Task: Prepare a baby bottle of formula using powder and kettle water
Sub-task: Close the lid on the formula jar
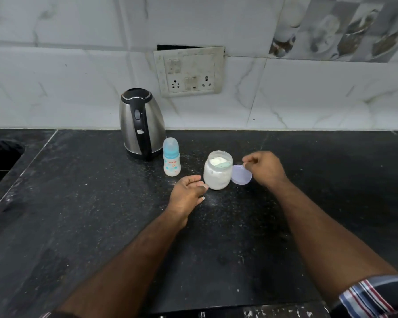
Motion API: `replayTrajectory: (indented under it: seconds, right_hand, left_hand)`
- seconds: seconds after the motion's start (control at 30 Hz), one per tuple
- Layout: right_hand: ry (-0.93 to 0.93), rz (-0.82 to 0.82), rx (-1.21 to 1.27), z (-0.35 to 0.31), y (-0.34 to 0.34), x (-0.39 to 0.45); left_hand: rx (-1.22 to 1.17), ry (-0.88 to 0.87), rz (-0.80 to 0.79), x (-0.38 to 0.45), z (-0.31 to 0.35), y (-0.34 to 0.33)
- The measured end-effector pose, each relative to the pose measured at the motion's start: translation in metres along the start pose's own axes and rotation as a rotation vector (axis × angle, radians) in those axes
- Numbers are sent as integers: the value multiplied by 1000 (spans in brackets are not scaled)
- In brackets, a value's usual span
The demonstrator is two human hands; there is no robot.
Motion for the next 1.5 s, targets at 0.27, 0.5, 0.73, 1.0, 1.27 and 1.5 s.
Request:
replayTrajectory:
  seconds: [0.27, 0.5, 0.73, 1.0, 1.27, 1.5]
  right_hand:
    - [104, -61, -450, 31, -35, 13]
    - [132, -60, -623, 36, -47, 21]
    - [96, -30, -365, 37, -29, 22]
    - [63, -256, 249, -10, 37, -11]
    - [-119, -668, 671, -33, 24, -34]
    - [381, -314, -172, -44, 7, -43]
  left_hand:
    - [358, -111, 15, 16, -8, -29]
    - [377, -107, 56, 20, -20, -38]
    - [341, -136, 125, 15, -14, -36]
    - [81, -238, 53, 13, 22, -36]
    - [-145, -117, -98, 7, 34, -32]
    - [-45, -125, 4, 14, 29, -21]
Point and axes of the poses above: each hand's wrist, its own x-axis towards the middle knuckle, its own y-axis out of the back of the hand, z = x × y, the point moved 3 cm from there along x, towards the middle knuckle, and after that the axes turned 14 degrees about -y, right-handed, at the moved point
